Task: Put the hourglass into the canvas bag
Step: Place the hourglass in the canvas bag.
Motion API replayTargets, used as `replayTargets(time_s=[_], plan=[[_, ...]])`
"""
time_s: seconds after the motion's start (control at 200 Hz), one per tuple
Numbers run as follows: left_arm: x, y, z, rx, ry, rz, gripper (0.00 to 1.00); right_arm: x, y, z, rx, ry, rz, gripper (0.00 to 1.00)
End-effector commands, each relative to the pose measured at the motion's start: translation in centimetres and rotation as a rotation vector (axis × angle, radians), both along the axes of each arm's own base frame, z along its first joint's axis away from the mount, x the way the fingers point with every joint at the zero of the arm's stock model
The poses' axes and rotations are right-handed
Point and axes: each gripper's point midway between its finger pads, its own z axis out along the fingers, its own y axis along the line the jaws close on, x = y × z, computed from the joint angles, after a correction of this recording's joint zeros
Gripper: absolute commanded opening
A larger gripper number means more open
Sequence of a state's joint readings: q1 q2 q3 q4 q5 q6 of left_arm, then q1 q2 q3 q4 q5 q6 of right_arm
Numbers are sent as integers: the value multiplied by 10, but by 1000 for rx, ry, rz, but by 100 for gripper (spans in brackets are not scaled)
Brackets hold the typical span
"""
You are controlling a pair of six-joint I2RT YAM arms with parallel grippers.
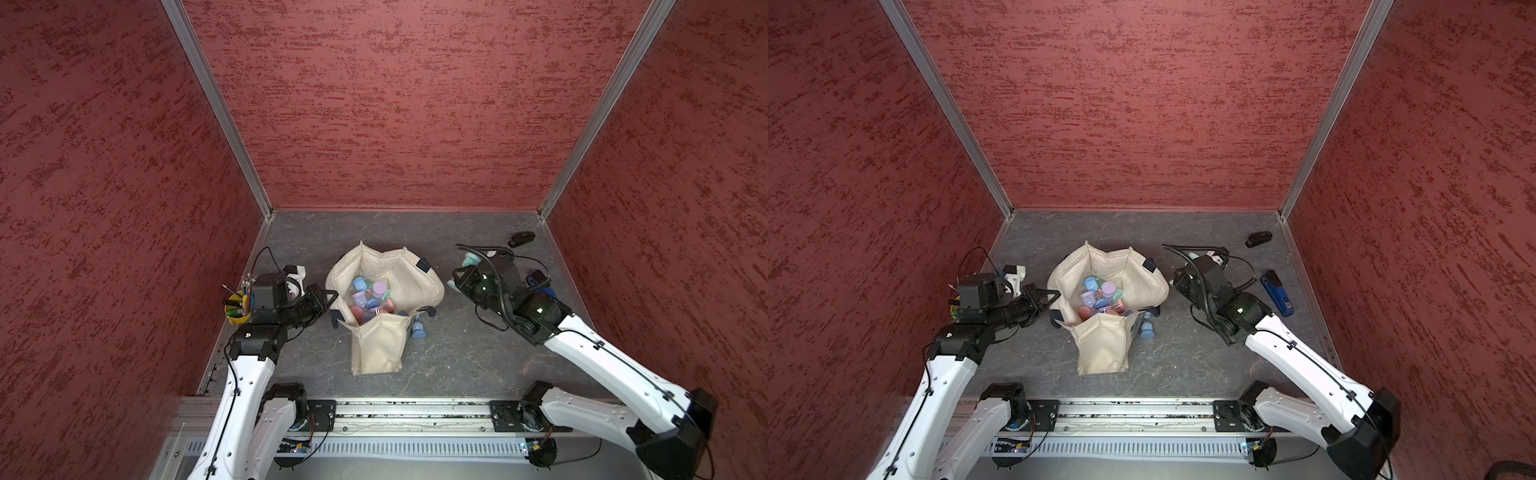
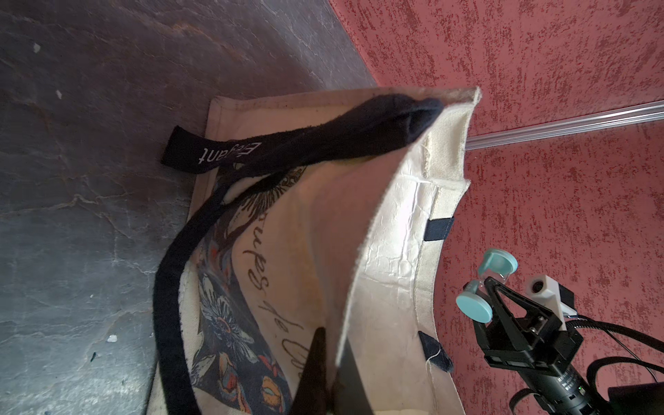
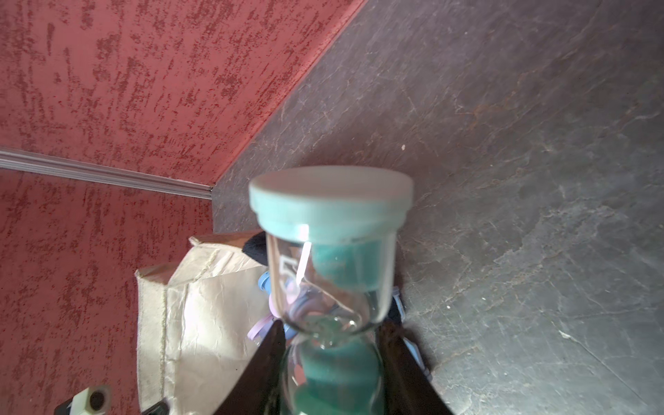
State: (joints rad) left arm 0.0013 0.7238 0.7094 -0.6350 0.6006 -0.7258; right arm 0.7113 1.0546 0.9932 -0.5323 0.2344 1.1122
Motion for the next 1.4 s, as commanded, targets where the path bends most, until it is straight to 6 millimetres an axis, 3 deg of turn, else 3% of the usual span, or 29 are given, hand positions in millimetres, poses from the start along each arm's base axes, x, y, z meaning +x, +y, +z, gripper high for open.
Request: replayTargets(time_s=[0.0,0.321,0.606,0.887,1.042,1.062,1.398], plan=[[-3,1,-6,-1,15,-1,1,5,8,44,37,-131,5,12],[-3,1,2,-1,6,0,2,-5,57,98,35,-295,151,10],[-2,0,6,-3,2,-3,1,-17,120,123,-11,-380,355,9],[-1,-1,9,-6,1,-9,1,-16,159,112,-83,-336,457,8],[-1,-2,10,-6,-1,-11,1,-12,168,106,-123,-291,473,8],[-1,-1,10,-7,-1,-11,1,-9,174,96,-143,-270,479,8],[-1,-3,11,-6,1,-17,1,-3,192,67,-218,-146,522,10]])
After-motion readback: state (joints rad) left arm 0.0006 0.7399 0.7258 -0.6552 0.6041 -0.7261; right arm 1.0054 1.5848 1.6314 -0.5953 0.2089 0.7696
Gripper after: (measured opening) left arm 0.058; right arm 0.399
